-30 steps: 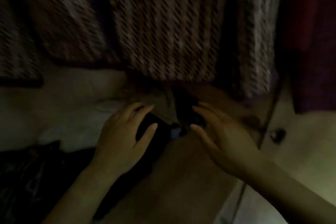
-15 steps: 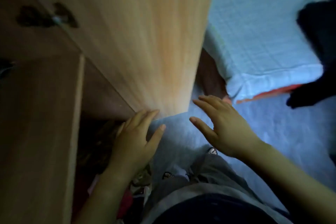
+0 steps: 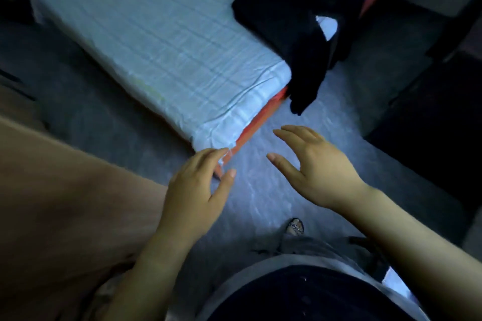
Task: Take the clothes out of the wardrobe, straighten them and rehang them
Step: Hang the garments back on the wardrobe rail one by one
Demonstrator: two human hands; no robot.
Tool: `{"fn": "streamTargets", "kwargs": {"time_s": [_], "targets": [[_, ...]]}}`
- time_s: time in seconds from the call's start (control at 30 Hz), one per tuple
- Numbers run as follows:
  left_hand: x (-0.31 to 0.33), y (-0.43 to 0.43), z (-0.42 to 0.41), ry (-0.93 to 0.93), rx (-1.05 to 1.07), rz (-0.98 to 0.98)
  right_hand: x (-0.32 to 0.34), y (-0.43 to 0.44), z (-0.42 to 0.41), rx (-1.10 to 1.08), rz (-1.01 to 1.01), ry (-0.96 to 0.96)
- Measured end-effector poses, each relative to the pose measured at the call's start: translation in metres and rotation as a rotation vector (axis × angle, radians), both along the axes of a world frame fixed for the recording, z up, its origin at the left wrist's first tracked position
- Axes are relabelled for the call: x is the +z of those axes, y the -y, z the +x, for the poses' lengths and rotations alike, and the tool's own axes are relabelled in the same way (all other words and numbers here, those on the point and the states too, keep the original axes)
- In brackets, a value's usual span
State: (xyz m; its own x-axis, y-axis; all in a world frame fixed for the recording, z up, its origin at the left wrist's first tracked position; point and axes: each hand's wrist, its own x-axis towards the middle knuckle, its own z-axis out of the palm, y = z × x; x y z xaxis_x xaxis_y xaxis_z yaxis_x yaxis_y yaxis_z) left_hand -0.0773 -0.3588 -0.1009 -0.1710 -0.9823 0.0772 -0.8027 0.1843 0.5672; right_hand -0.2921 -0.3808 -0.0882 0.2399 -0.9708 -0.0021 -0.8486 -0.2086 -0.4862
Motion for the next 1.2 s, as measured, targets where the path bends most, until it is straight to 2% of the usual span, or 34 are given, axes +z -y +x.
{"fn": "streamTargets", "kwargs": {"time_s": [0.17, 0.4, 0.57, 0.73, 1.0, 1.2], "targets": [[-0.006, 0.094, -0.118, 0.001, -0.226, 0.012, 0.007, 0.054, -0.108, -0.171, -0.016, -0.039], [-0.001, 0.212, -0.217, 0.009, -0.329, -0.001, -0.003, 0.123, -0.191, -0.300, 0.061, -0.031], [-0.027, 0.299, -0.236, 0.032, -0.318, 0.074, -0.018, 0.221, -0.215, -0.275, 0.095, -0.009], [-0.041, 0.422, -0.247, 0.083, -0.250, 0.149, -0.026, 0.356, -0.233, -0.234, 0.142, -0.036], [-0.002, 0.654, -0.273, 0.167, -0.223, 0.026, 0.012, 0.595, -0.256, -0.125, 0.021, -0.029], [-0.031, 0.747, -0.278, 0.172, -0.087, 0.164, -0.018, 0.715, -0.266, -0.021, 0.138, 0.050]]}}
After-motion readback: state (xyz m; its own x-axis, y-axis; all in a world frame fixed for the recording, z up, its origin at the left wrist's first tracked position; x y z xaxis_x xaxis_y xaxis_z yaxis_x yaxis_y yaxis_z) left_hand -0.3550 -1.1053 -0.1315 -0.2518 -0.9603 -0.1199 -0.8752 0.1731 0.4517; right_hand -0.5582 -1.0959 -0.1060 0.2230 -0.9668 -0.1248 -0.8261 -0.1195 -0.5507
